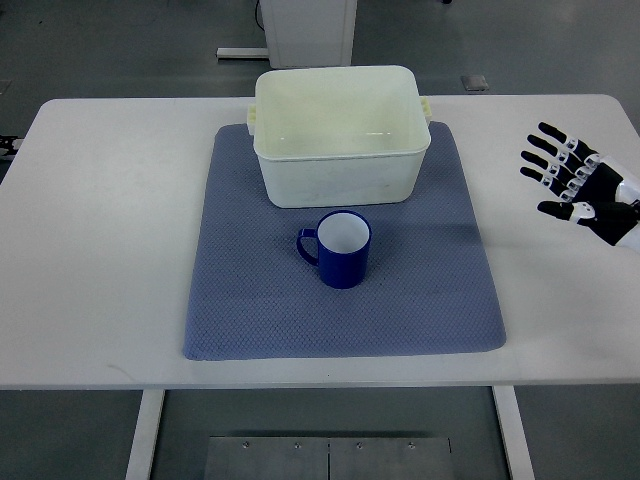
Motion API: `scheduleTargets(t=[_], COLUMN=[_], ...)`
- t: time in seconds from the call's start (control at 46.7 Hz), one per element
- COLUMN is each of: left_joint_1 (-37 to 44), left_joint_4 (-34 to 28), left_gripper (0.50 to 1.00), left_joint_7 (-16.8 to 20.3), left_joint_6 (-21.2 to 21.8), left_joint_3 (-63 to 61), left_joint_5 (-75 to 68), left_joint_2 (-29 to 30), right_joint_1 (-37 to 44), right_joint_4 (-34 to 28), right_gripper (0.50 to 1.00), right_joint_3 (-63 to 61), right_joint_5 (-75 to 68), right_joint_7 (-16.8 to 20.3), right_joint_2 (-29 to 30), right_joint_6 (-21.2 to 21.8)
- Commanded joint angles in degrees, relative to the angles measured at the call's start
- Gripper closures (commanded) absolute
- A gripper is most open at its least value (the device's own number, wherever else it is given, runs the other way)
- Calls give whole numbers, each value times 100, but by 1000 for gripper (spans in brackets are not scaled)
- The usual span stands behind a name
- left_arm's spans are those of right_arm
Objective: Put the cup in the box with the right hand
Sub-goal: 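Move the right hand toward the dark blue mug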
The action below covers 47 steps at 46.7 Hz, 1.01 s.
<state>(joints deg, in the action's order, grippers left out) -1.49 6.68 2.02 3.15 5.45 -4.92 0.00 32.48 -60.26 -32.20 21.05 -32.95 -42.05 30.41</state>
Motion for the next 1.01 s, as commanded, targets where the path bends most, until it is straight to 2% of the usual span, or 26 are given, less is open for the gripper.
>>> scheduleTargets(t=[0.0,0.728,0.985], left_joint_1=[-1,-1,-1], left_joint_4=[0,0,0], left_gripper=[500,500,500], left_joint_7=[0,0,0], left_joint_6=[1,1,1], left_joint_3=[0,0,0], left_joint_5=[0,0,0], left_joint_2=[0,0,0], right_joint_1=[4,-83,-57], right_joint_4=[-4,-4,5], right_gripper=[500,500,500], right_joint_3=[65,179,259], right_joint_5=[92,848,918], right_joint_7=[-1,8,8], right_joint_2=[39,997,1392], right_joint_6=[-9,-132,-386])
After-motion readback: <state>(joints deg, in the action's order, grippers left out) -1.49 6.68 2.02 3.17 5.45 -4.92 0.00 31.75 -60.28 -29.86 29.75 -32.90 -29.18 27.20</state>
